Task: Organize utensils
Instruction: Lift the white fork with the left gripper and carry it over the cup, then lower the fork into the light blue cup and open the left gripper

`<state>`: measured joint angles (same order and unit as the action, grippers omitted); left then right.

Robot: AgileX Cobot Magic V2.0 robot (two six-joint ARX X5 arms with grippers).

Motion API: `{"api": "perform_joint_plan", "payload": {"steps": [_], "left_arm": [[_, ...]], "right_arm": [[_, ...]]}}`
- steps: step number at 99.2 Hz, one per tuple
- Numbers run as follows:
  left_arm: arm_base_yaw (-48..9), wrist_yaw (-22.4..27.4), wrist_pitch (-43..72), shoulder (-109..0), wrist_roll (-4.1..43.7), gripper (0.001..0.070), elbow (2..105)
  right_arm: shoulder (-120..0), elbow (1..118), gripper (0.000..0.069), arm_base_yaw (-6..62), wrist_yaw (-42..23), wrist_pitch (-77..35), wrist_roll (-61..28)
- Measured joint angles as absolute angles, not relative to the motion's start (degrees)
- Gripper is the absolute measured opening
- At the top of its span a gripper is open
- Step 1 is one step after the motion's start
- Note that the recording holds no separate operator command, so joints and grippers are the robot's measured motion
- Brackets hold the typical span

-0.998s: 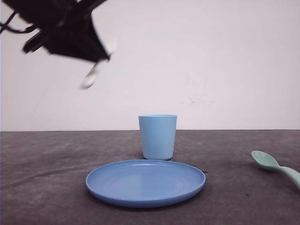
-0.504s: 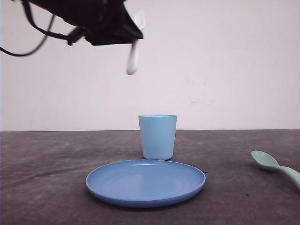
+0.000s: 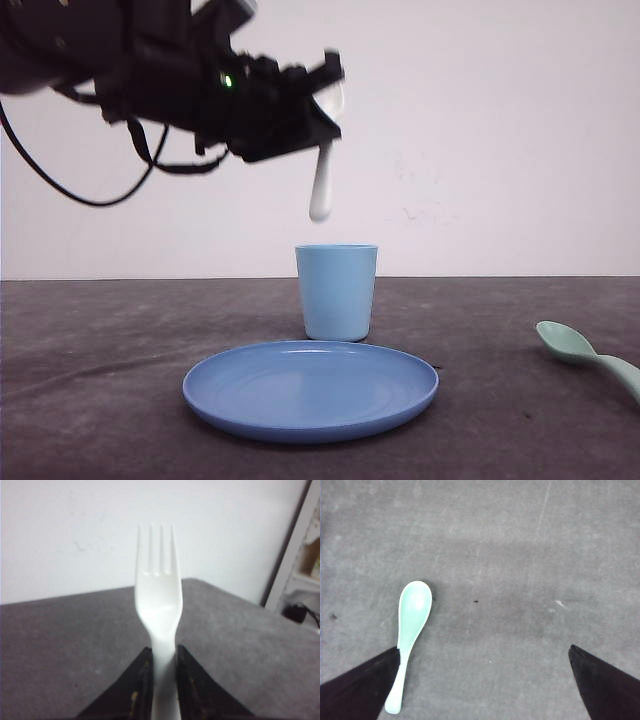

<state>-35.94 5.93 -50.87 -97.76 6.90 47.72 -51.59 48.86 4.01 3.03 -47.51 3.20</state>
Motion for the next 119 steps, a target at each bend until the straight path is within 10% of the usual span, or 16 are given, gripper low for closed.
{"api": "perform_joint_plan", "payload": {"steps": [119], "left_arm": [[-36.14, 6.37, -51.27, -107.55, 0.08, 0.0046, 48.16]], "right_arm": [[-51.59, 48.86, 0.068, 4.01, 3.03, -48.29, 3.2]]}}
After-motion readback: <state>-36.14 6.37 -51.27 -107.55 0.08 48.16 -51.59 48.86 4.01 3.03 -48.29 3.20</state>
